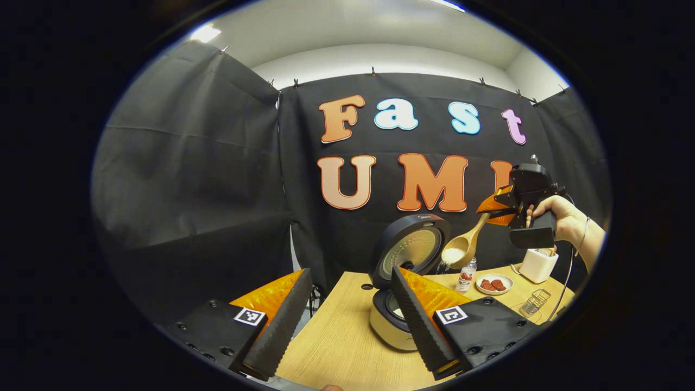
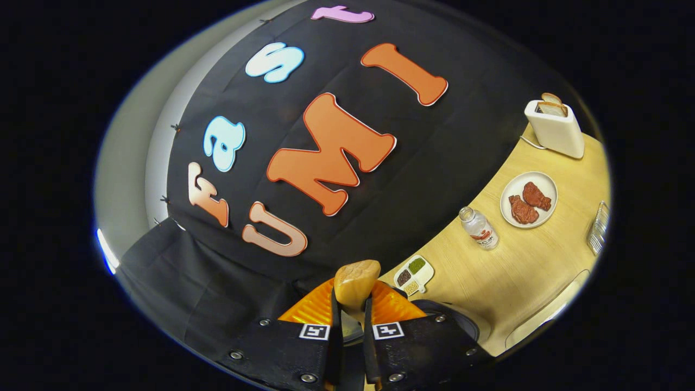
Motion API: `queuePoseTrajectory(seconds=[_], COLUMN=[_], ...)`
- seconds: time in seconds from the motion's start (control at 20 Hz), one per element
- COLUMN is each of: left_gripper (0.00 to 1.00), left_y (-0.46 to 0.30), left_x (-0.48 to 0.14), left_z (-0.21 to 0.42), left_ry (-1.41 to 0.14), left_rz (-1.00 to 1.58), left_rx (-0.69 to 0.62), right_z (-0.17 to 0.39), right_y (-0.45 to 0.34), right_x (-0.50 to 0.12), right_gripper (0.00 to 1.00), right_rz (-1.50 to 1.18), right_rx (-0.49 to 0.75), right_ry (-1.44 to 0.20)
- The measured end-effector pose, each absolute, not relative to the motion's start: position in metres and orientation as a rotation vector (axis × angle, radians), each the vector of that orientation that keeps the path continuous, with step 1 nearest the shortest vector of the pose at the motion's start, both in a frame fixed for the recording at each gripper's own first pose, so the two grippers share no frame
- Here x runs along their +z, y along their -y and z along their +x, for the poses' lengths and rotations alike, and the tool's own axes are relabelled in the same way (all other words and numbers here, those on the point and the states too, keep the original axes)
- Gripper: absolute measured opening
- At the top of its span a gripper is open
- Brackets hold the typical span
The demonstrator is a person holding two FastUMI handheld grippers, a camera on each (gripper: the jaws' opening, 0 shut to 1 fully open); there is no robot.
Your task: Close the left gripper, press the button to open the rice cooker; take a wooden spoon from the chopstick holder with the right hand, scoop a spoonful of rice and pour it into the rice cooker, then put the wooden spoon back into the chopstick holder.
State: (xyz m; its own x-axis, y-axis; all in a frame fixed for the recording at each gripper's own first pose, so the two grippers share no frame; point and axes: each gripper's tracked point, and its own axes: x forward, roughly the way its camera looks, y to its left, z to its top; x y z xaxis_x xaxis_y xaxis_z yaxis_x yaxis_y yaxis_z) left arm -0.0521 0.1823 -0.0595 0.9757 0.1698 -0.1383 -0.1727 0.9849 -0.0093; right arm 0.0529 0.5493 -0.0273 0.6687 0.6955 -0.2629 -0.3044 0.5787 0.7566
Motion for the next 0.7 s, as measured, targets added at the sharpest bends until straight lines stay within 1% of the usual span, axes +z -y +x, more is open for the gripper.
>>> queuePoseTrajectory(seconds=[0.05,0.2,0.6,0.65,0.7], left_gripper=[0.98,0.98,0.98,0.94,0.98], left_y=[-0.182,-0.187,-0.188,-0.188,-0.188], left_x=[-0.059,-0.059,-0.059,-0.060,-0.061], left_z=[-0.053,-0.052,-0.045,-0.043,-0.043], left_ry=[-0.138,-0.137,-0.138,-0.139,-0.141], left_rz=[-0.019,-0.004,-0.002,-0.004,-0.004], left_rx=[0.173,0.184,0.180,0.180,0.181], right_z=[0.053,0.052,0.057,0.057,0.058], right_y=[-0.549,-0.554,-0.556,-0.557,-0.557], right_x=[-0.028,-0.032,-0.033,-0.034,-0.034], right_gripper=[0.14,0.14,0.14,0.14,0.14], right_rz=[0.725,0.700,0.587,0.571,0.551], right_rx=[0.626,0.639,0.652,0.656,0.657], right_ry=[-0.579,-0.587,-0.521,-0.509,-0.497])
